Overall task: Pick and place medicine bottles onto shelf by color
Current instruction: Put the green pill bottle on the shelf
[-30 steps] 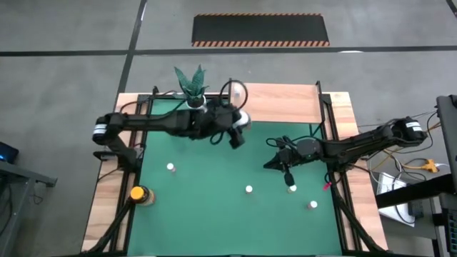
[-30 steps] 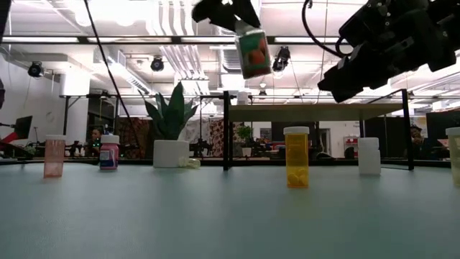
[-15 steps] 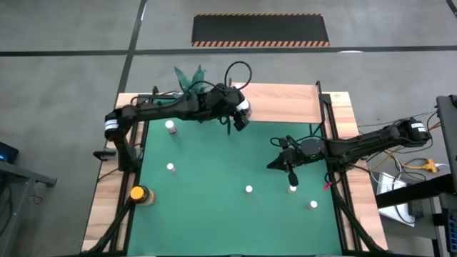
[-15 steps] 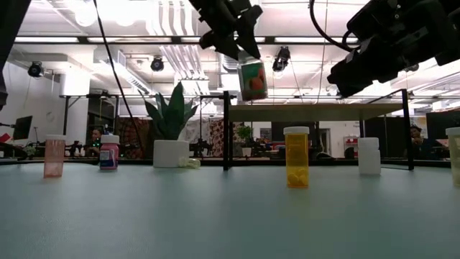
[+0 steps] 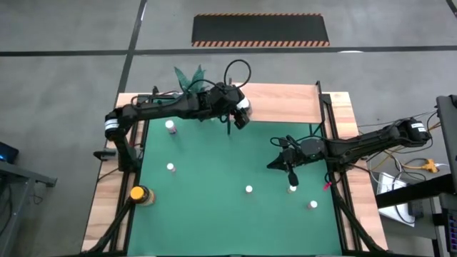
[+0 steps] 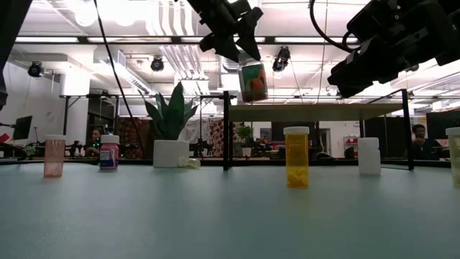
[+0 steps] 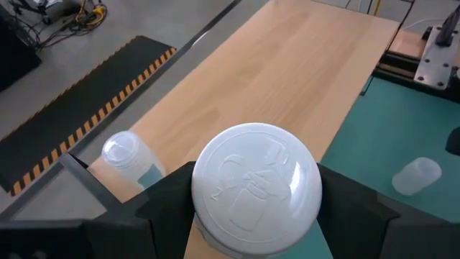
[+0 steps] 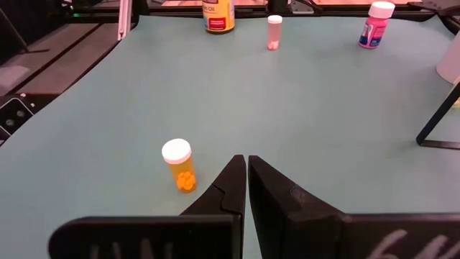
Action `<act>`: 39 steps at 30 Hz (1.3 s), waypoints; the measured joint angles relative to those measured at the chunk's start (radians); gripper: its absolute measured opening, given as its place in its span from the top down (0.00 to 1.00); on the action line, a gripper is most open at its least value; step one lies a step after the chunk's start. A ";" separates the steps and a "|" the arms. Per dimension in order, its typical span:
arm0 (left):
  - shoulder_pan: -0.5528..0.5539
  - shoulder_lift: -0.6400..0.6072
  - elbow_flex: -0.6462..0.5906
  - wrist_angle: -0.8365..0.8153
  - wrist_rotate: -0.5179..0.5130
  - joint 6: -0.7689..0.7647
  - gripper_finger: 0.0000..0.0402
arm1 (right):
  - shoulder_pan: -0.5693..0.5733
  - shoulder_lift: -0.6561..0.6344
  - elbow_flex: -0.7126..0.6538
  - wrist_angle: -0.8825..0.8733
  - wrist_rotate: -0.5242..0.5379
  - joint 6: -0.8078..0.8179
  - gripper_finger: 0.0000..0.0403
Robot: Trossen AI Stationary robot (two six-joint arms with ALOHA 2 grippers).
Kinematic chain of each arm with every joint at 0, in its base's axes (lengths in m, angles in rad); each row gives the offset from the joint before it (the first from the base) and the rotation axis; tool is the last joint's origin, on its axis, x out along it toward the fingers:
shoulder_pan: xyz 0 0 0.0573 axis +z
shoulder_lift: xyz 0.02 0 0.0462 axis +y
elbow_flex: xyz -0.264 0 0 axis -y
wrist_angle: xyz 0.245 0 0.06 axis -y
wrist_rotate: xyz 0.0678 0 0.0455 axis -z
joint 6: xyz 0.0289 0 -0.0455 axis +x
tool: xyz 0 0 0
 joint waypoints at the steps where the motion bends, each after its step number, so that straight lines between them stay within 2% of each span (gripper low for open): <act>1: 0.001 0.000 -0.001 0.001 0.000 0.000 0.42 | 0.000 0.000 0.000 0.000 0.000 0.000 0.98; 9: 0.019 0.000 -0.001 0.002 0.057 0.000 0.41 | 0.000 0.000 0.000 0.000 0.000 0.000 0.98; 17: 0.038 0.000 -0.002 0.004 0.058 0.009 0.28 | 0.000 0.000 0.000 0.000 0.002 0.007 0.98; 22: 0.035 -0.019 0.002 0.000 0.059 0.069 0.25 | 0.000 0.000 0.000 0.001 0.002 0.007 0.98; 29: -0.063 -0.127 -0.013 -0.078 0.059 0.104 0.25 | 0.000 0.000 0.000 0.005 0.004 0.060 0.98; 33: -0.192 -0.202 -0.118 -0.032 0.052 0.156 0.25 | 0.000 0.001 0.000 0.045 0.050 0.104 0.98; 39: -0.393 -0.313 -0.446 0.270 0.052 0.265 0.25 | 0.000 0.001 0.003 0.133 0.122 0.093 0.98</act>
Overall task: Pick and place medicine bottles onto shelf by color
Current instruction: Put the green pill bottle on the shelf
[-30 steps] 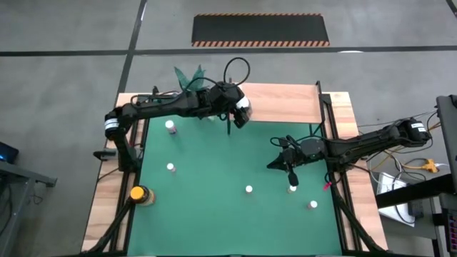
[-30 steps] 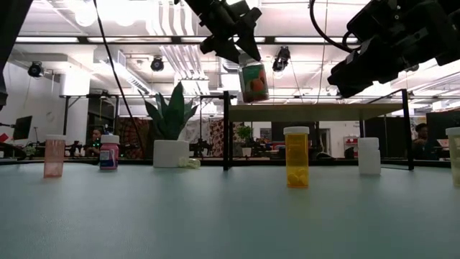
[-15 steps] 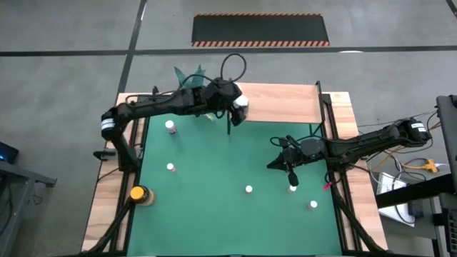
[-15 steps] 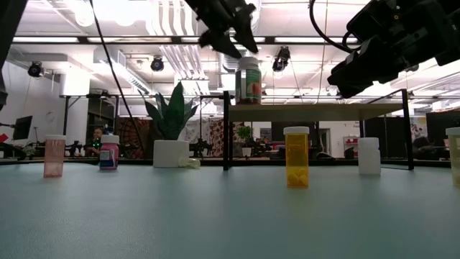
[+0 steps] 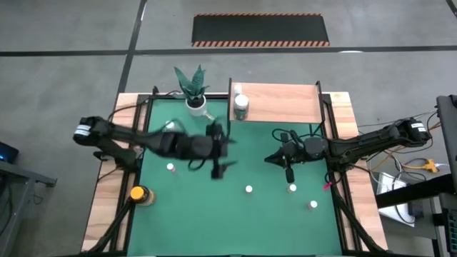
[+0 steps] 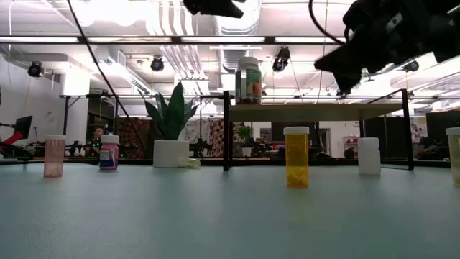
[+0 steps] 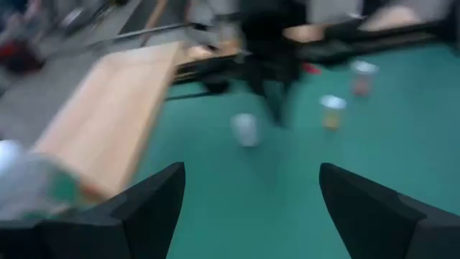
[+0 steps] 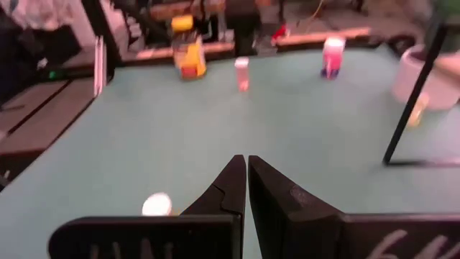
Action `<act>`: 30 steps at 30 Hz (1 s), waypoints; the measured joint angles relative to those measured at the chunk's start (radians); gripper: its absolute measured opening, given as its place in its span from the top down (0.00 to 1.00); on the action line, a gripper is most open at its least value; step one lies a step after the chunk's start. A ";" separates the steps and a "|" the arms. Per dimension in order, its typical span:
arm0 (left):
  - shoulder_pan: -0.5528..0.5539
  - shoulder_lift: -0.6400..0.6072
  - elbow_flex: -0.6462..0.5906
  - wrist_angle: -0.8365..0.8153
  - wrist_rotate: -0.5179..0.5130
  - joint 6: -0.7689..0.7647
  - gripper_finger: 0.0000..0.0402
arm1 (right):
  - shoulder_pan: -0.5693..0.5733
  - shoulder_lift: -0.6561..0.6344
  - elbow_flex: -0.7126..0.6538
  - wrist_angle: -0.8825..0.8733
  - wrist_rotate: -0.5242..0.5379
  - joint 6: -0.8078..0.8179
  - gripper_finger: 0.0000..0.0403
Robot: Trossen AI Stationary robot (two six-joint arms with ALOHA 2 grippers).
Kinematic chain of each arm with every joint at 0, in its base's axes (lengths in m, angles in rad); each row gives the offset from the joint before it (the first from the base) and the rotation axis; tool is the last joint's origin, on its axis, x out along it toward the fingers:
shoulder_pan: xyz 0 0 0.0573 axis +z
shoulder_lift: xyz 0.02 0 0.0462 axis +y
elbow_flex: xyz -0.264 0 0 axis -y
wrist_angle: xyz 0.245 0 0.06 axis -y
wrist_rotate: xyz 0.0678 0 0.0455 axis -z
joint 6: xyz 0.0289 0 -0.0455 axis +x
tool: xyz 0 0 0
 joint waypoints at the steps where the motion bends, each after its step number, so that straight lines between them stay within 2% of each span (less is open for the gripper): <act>1: -0.026 -0.021 -0.056 0.049 0.000 0.038 0.25 | 0.000 0.000 0.011 0.003 0.017 -0.006 0.98; 6: -0.076 -0.114 -0.273 0.349 -0.003 0.287 0.25 | -0.014 0.007 0.137 -0.039 0.066 -0.090 0.98; 10: -0.063 -0.185 -0.400 0.555 -0.007 0.381 0.25 | -0.043 0.017 0.297 -0.180 0.066 -0.160 0.98; 17: -0.031 -0.263 -0.533 0.803 -0.007 0.481 0.25 | -0.137 0.126 0.690 -0.722 0.065 -0.206 0.98; 21: -0.018 -0.290 -0.549 0.832 -0.015 0.503 0.25 | -0.218 0.243 0.930 -0.980 0.065 -0.125 0.98; 24: -0.019 -0.298 -0.555 0.830 -0.034 0.504 0.25 | -0.282 0.331 1.090 -1.110 0.065 -0.087 0.98; 30: -0.019 -0.301 -0.559 0.822 -0.078 0.518 0.25 | -0.378 0.483 1.277 -1.221 0.064 -0.124 0.98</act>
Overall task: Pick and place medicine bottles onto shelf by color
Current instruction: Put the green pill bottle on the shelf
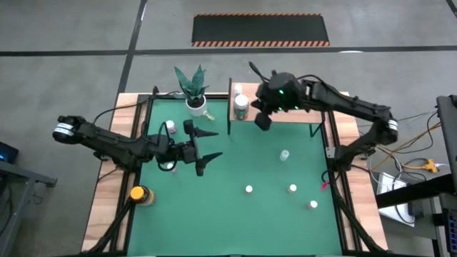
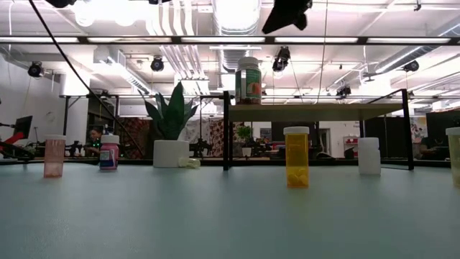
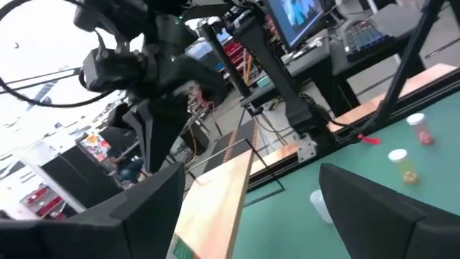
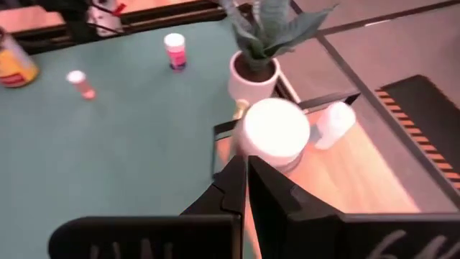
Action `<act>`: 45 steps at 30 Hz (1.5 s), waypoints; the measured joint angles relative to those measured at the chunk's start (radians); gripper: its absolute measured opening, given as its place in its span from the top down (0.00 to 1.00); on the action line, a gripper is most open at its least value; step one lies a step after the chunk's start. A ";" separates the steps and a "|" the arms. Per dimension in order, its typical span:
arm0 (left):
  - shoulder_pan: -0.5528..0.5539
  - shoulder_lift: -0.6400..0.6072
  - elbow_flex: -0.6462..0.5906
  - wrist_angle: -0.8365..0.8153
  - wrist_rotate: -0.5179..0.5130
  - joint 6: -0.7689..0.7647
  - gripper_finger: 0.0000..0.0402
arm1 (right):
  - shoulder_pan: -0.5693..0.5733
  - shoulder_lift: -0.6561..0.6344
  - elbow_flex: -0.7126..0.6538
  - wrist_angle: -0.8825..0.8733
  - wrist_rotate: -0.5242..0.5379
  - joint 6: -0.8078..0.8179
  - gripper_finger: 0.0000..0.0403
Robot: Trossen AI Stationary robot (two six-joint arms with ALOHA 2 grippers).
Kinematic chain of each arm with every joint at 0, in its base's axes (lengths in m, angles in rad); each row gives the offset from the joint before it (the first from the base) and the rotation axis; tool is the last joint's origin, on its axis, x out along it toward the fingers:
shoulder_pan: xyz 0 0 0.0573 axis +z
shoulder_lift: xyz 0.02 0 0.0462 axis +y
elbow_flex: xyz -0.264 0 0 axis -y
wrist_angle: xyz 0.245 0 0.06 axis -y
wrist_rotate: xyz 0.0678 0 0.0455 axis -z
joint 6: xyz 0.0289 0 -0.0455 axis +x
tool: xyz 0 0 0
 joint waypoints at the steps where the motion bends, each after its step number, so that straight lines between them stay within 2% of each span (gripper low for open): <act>1: 0.000 -0.002 0.000 -0.001 -0.017 0.000 0.25 | -0.010 0.019 0.014 0.003 0.000 -0.010 0.98; 5: 0.000 -0.005 -0.004 0.000 -0.065 0.000 0.25 | -0.037 0.095 0.052 0.021 0.000 -0.038 0.98; 16: 0.000 -0.021 -0.015 0.002 -0.069 0.001 0.25 | -0.048 0.207 0.095 0.069 0.015 -0.063 0.98; 21: 0.000 -0.021 -0.015 0.002 -0.069 0.000 0.25 | -0.045 0.219 0.094 0.070 0.102 -0.078 0.98; 24: 0.000 -0.021 -0.015 0.002 -0.069 0.000 0.25 | -0.052 0.224 0.094 0.070 0.108 -0.078 0.98; 33: 0.000 -0.021 -0.019 0.002 -0.069 0.000 0.25 | -0.067 0.205 0.096 -0.050 0.115 -0.067 0.98; 40: 0.000 -0.020 -0.021 0.002 -0.069 0.000 0.25 | -0.069 0.188 0.096 -0.192 0.266 -0.076 0.98; 45: 0.000 -0.020 -0.025 0.002 -0.069 0.000 0.25 | -0.079 0.155 0.094 -0.295 0.287 -0.067 0.98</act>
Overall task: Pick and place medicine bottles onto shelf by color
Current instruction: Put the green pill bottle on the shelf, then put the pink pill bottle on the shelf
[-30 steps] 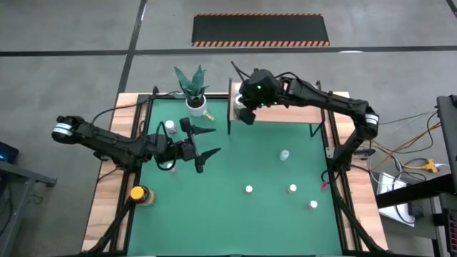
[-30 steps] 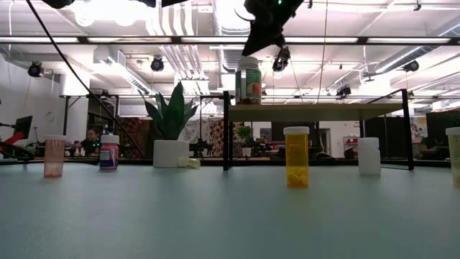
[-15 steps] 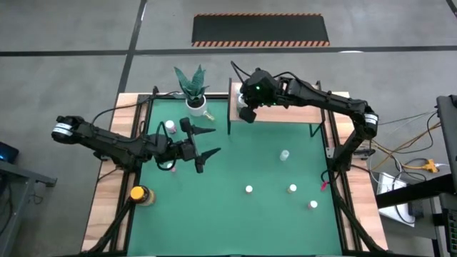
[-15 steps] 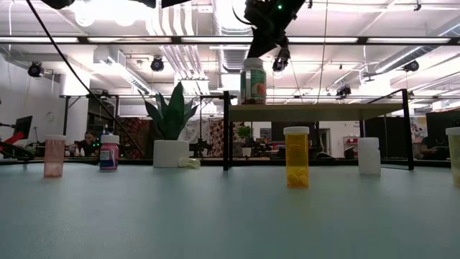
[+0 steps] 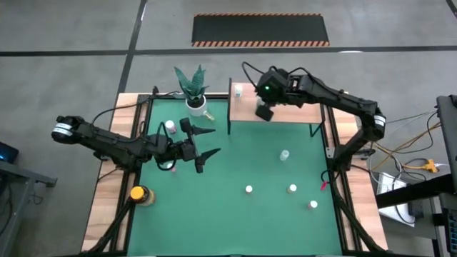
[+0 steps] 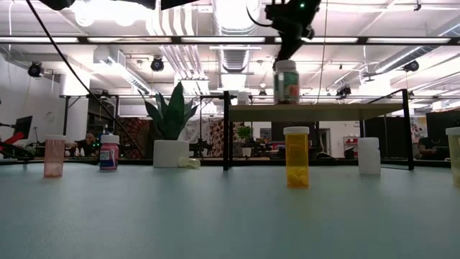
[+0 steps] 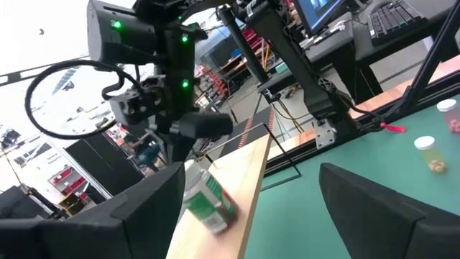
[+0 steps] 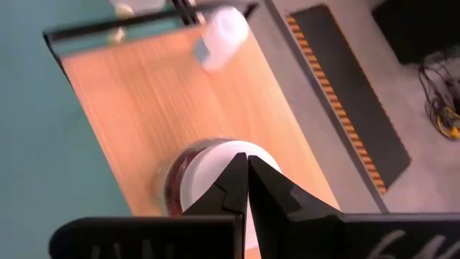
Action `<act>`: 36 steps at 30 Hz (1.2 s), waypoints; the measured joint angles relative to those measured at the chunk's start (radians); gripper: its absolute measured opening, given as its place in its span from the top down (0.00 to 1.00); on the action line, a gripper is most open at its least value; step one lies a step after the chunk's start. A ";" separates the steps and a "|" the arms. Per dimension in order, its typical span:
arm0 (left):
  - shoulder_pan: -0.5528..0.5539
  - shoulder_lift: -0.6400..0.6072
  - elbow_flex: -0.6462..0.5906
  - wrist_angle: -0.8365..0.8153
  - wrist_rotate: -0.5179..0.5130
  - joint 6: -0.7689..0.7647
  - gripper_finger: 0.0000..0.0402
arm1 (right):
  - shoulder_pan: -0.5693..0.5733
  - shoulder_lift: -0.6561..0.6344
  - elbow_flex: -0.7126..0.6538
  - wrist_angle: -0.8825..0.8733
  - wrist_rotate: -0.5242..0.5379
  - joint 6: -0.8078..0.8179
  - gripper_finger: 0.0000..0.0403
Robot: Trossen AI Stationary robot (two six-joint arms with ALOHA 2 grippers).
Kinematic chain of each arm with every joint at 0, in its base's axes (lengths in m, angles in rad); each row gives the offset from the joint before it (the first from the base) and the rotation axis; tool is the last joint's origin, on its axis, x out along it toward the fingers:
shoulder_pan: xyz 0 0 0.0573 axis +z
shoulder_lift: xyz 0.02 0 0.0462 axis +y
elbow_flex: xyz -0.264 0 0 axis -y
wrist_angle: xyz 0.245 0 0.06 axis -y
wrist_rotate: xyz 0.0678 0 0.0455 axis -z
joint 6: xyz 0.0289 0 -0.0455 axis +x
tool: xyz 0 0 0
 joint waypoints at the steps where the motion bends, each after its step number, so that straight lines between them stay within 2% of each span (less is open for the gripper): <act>1: 0.000 0.000 0.000 0.000 0.000 0.000 0.25 | -0.001 -0.008 -0.001 -0.018 0.012 0.004 0.98; 11: 0.000 0.000 0.000 0.001 0.000 0.000 0.25 | -0.014 -0.092 -0.007 -0.189 0.046 0.086 0.98; 17: 0.000 0.000 0.000 0.000 0.000 0.000 0.25 | -0.010 -0.158 -0.008 -0.150 0.045 0.105 0.98; 22: 0.000 0.000 -0.002 0.001 0.000 -0.005 0.25 | 0.036 -0.235 -0.028 -0.098 0.023 0.148 0.98; 27: 0.000 0.000 -0.003 0.000 0.000 -0.006 0.25 | 0.153 -0.338 -0.168 0.054 -0.106 0.192 0.98; 32: -0.001 0.000 -0.004 0.000 0.000 -0.038 0.25 | 0.306 -0.425 -0.372 0.235 -0.116 0.223 0.98; 36: -0.001 0.000 -0.004 -0.031 0.000 -0.147 0.25 | 0.419 -0.470 -0.523 0.364 -0.113 0.210 0.98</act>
